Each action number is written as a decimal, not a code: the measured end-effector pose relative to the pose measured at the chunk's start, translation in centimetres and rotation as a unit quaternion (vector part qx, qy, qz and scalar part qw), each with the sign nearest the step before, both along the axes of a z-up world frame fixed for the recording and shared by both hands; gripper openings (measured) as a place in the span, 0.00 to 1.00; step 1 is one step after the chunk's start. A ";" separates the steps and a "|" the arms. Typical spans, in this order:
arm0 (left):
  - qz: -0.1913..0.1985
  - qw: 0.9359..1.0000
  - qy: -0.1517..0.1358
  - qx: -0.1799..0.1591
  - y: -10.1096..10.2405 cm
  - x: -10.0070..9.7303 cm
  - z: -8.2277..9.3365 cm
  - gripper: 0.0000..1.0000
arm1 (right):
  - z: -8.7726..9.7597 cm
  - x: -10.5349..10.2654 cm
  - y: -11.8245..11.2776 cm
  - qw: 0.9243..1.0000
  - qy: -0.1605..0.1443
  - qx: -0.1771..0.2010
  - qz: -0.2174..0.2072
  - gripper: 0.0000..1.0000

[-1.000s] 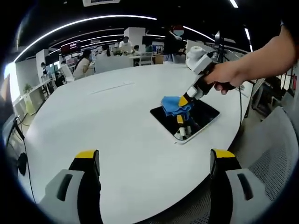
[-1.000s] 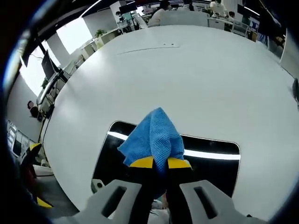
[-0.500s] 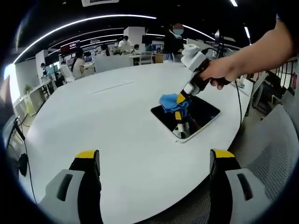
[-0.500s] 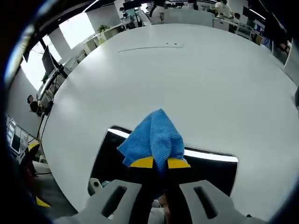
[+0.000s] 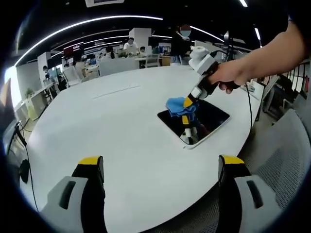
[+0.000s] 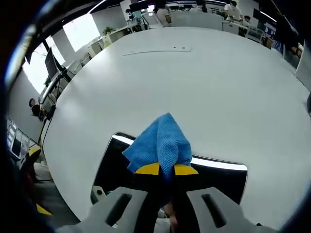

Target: Wipe the mirror surface with the cleaning cloth until all visible marks leave the cleaned area.

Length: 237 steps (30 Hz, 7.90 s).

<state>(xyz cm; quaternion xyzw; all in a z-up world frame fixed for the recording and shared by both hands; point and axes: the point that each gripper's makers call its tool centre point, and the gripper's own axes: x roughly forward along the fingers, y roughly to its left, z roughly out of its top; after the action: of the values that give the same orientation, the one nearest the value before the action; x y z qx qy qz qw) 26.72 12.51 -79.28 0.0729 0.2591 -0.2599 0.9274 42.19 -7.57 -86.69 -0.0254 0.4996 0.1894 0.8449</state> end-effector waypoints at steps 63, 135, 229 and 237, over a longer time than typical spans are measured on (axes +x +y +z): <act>0.011 1.000 -0.007 0.009 0.5 0.3 0.2 0.98 | 0.0 -3.4 -6.1 0.999 -0.029 -0.028 -0.030 0.02; 0.003 1.000 -0.008 0.001 0.0 0.2 0.4 0.97 | 0.0 -13.5 -4.6 0.999 -0.002 0.021 -0.028 0.03; 0.001 1.000 -0.004 -0.007 0.2 0.2 0.4 0.99 | 0.1 -6.8 -9.5 0.996 0.005 0.035 -0.077 0.03; -0.001 1.000 -0.009 -0.007 0.1 0.2 0.5 0.98 | 0.0 -5.1 -9.6 0.996 0.003 0.036 -0.085 0.02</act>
<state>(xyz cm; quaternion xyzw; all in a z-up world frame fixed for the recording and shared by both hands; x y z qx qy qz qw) 26.93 12.61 -78.78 0.0689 0.2484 -0.2623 0.9299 37.05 -17.20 -86.65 0.0486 0.4956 0.1352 0.8566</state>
